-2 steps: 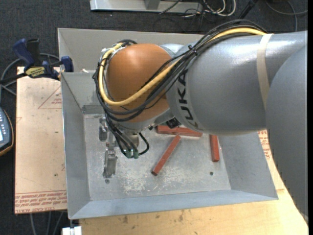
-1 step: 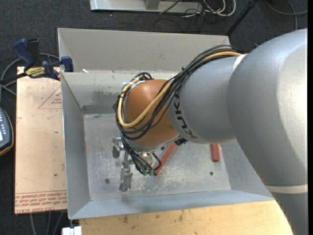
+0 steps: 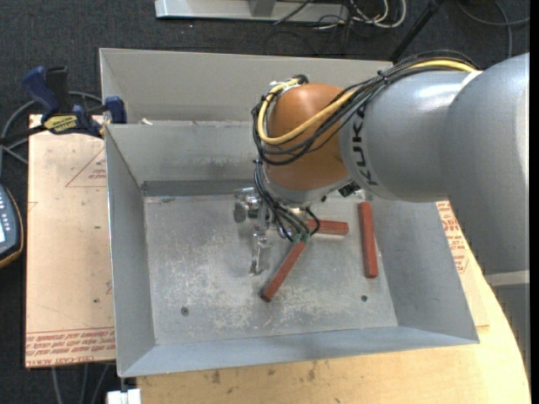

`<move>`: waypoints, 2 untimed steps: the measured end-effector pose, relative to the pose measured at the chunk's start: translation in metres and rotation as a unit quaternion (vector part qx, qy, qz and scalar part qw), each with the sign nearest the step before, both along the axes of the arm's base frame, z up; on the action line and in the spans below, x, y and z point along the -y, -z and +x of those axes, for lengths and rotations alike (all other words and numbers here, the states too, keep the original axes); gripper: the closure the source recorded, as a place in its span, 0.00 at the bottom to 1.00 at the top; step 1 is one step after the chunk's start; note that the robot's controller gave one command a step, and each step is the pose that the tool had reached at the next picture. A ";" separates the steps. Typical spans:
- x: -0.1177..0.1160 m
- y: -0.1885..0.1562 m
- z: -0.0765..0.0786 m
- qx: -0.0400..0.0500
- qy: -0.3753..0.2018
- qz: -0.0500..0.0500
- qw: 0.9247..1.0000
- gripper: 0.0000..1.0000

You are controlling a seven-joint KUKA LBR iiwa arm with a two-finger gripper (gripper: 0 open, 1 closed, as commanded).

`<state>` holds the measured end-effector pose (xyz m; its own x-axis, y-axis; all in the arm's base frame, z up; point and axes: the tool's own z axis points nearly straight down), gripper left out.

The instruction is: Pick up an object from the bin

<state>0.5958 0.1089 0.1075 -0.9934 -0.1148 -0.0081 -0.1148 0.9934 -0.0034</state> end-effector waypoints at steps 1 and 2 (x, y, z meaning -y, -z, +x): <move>0.042 -0.030 -0.087 -0.006 0.004 0.001 1.000 0.00; 0.087 0.040 -0.042 -0.004 -0.065 0.001 0.998 0.00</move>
Offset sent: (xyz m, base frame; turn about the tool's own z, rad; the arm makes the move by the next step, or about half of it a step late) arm -0.0851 -0.0400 0.0295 0.0041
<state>0.5542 0.0223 0.0672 -0.9702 -0.2424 0.0001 -0.2424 0.9702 0.0000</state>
